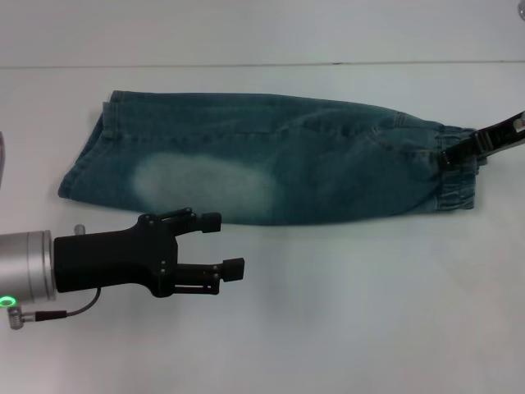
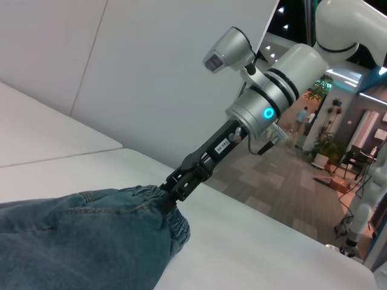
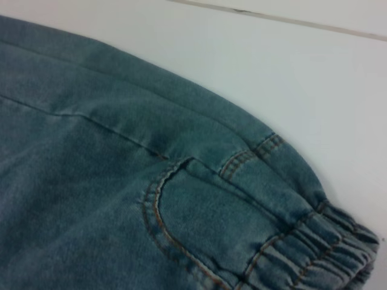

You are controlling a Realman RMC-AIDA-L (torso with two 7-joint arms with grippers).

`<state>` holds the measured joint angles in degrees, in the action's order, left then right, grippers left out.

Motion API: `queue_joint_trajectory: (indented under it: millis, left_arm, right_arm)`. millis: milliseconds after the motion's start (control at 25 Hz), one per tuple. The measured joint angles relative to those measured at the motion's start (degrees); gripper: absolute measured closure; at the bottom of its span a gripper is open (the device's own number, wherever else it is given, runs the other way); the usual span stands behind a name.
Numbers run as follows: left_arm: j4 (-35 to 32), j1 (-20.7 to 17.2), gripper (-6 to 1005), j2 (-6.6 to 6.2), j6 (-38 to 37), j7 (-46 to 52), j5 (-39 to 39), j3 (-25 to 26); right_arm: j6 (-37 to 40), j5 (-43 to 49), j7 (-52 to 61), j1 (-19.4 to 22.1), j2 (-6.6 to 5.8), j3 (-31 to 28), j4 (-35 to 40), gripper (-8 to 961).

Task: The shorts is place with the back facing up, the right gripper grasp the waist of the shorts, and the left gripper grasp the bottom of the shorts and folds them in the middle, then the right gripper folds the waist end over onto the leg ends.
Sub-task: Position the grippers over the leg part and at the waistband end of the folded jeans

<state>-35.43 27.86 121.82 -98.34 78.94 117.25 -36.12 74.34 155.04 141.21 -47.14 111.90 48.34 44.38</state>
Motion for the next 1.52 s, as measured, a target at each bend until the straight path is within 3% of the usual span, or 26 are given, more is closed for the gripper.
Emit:
queue_joint_trajectory:
  millis: [800, 1240, 1440, 1520]
  left_arm:
    - [0.10, 0.37, 51, 0.43, 1.92, -0.01, 0.00, -1.34]
    - [0.10, 0.19, 50, 0.44, 2.02, -0.15, 0.00, -1.41]
    - [0.10, 0.15, 51, 0.51, 2.09, -0.24, 0.00, -1.40]
    - [0.10, 0.06, 51, 0.52, 2.11, -0.27, 0.00, -1.41]
  right_arm:
    - [-0.13, -0.51, -0.58, -0.43, 1.16, -0.10, 0.09, 28]
    - [-0.92, -0.04, -0.59, -0.75, 1.51, 0.76, -0.27, 419]
    - [-2.05, -0.06, -0.48, -1.15, 1.70, 1.12, -0.29, 658]
    - [-2.06, -0.05, -0.50, -1.44, 1.94, 1.20, -0.30, 657]
